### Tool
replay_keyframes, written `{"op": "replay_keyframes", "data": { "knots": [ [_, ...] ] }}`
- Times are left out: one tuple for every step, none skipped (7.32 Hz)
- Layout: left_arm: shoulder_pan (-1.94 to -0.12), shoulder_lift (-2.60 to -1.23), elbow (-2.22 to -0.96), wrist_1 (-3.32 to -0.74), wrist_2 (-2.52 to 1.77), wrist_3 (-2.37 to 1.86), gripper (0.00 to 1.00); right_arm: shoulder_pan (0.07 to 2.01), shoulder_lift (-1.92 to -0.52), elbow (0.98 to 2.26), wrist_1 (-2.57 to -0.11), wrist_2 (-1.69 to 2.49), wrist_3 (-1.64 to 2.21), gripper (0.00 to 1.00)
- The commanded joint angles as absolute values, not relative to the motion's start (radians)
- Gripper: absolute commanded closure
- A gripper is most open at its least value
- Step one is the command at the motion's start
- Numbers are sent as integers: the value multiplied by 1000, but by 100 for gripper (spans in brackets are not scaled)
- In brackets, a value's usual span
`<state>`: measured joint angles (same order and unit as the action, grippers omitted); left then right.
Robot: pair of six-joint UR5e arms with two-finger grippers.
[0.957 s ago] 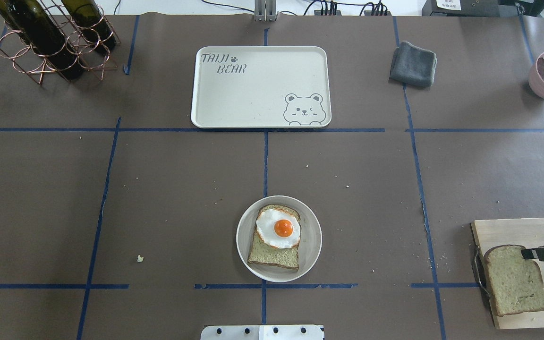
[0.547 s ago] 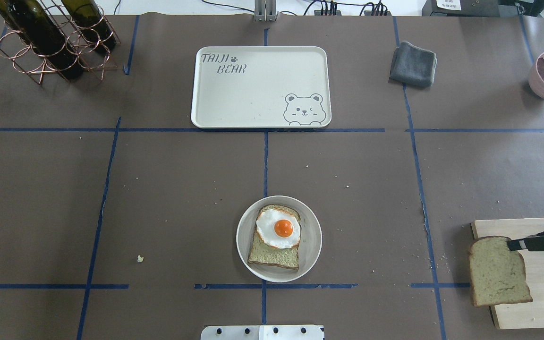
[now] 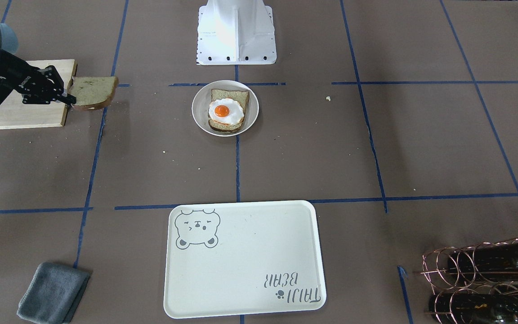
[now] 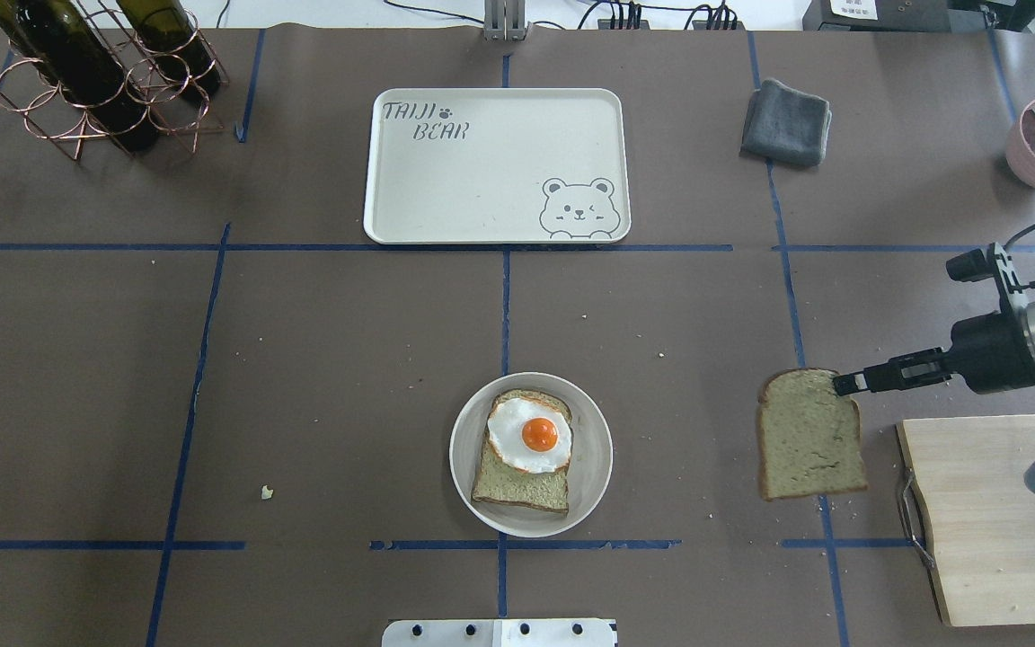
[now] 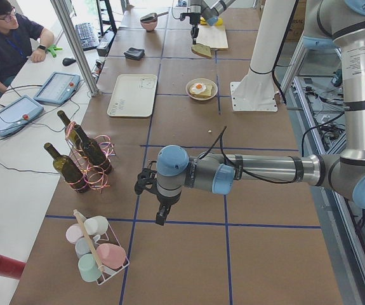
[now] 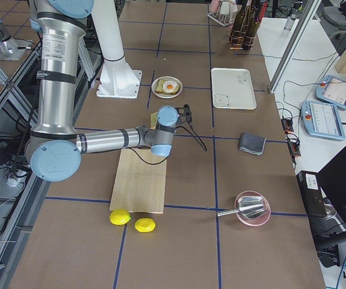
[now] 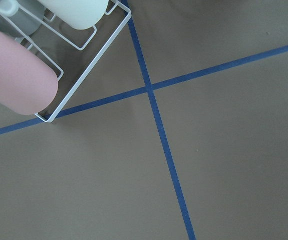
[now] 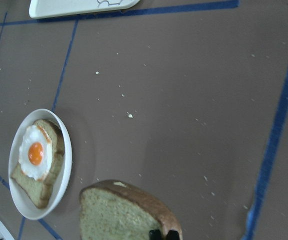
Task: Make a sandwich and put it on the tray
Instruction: 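Lift the bread slice with the right gripper and carry it over the plate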
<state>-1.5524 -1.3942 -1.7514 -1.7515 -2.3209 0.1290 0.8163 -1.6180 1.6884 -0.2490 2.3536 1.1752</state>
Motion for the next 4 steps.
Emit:
{"op": "replay_keyframes", "data": {
  "knots": [
    [-1552, -1393, -1747, -1750, -2322, 129, 0, 721, -1482, 1667, -293, 2229, 1227, 100],
    [-1552, -1393, -1746, -1750, -2322, 129, 0, 685, -1417, 1672, -317, 2185, 1332, 100],
    [-1552, -1393, -1744, -1750, -2322, 129, 0, 623, -1355, 1671, -339, 2110, 1406, 100],
    [-1552, -1393, -1744, -1750, -2322, 129, 0, 568, -1307, 1680, -389, 2029, 1455, 100]
  ]
}}
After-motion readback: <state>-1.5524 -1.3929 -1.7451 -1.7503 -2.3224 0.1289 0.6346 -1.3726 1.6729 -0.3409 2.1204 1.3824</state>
